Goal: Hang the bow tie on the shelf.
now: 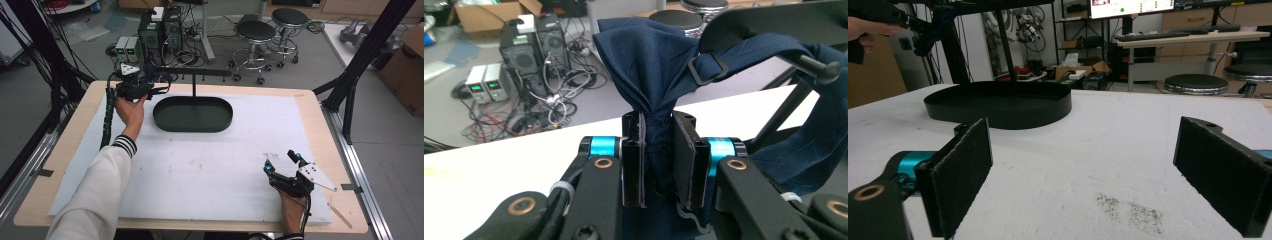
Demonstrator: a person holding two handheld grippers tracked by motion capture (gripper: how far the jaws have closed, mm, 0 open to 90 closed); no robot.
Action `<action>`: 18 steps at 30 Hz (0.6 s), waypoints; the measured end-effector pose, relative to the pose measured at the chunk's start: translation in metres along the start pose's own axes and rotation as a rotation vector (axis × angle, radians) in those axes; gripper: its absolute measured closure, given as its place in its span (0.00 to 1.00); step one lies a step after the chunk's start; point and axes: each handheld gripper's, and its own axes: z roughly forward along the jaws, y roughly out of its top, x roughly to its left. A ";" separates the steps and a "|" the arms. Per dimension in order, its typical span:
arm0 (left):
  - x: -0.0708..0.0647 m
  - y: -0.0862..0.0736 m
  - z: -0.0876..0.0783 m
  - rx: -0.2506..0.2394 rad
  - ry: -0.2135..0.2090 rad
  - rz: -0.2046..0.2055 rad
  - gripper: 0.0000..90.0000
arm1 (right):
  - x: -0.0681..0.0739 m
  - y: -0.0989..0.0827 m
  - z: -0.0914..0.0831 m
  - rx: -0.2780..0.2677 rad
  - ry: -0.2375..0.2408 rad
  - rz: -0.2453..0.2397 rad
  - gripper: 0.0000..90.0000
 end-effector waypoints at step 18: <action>-0.005 -0.004 0.007 0.021 -0.110 -0.053 0.79 | 0.001 0.000 0.000 0.003 0.001 0.001 0.09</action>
